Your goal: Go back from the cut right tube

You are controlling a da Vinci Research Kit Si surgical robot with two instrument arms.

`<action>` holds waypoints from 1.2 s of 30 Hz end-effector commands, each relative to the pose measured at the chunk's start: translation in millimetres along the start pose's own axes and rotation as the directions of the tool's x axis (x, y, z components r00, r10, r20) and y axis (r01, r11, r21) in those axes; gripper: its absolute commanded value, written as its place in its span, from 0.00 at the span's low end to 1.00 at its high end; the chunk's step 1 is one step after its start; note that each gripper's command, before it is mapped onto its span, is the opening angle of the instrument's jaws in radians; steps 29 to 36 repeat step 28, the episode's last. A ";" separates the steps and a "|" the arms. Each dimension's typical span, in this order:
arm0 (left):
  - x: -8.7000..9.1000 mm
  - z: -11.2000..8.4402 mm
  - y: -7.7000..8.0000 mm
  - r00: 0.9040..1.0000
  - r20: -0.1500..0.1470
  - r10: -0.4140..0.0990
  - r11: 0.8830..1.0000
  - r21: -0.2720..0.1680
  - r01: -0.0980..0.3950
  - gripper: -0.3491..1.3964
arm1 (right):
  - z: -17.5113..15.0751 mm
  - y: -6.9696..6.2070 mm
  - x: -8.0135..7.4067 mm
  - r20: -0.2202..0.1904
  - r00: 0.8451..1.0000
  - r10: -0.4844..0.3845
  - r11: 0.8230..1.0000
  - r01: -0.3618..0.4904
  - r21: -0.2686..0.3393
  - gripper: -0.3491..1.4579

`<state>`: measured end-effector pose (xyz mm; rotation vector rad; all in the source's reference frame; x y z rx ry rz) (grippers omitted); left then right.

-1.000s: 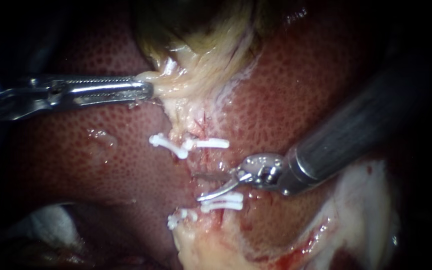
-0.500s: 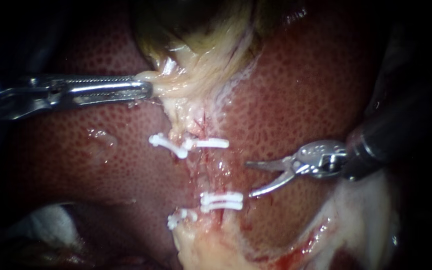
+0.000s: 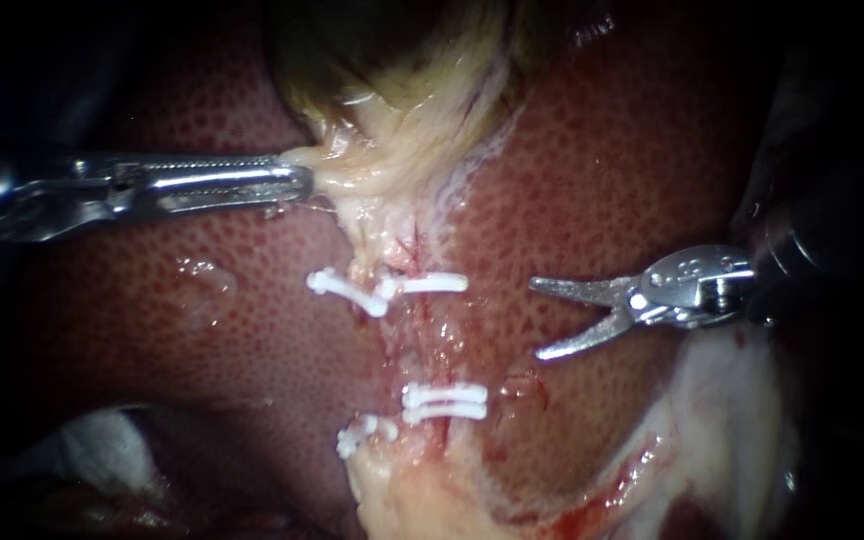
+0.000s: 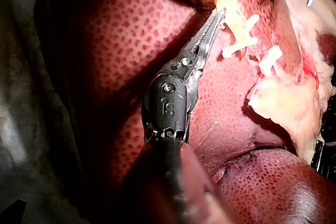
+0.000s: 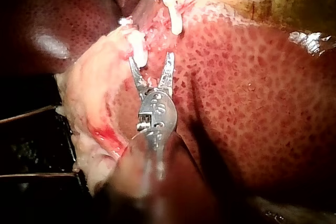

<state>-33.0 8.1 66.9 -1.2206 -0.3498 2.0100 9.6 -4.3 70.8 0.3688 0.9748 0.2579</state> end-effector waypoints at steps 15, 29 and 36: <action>-4.0 7.9 1.0 0.998 0.058 0.016 1.000 -0.021 -0.014 0.00 | -0.3 0.0 -0.3 0.003 1.000 0.000 1.000 0.000 -0.002 0.98; -4.3 7.9 0.9 0.998 0.064 0.012 1.000 -0.021 -0.010 0.00 | -0.7 0.0 -0.3 0.002 1.000 0.001 1.000 -0.001 0.002 0.98; -4.3 7.9 0.9 0.998 0.064 0.012 1.000 -0.021 -0.010 0.00 | -0.7 0.0 -0.3 0.002 1.000 0.001 1.000 -0.001 0.002 0.98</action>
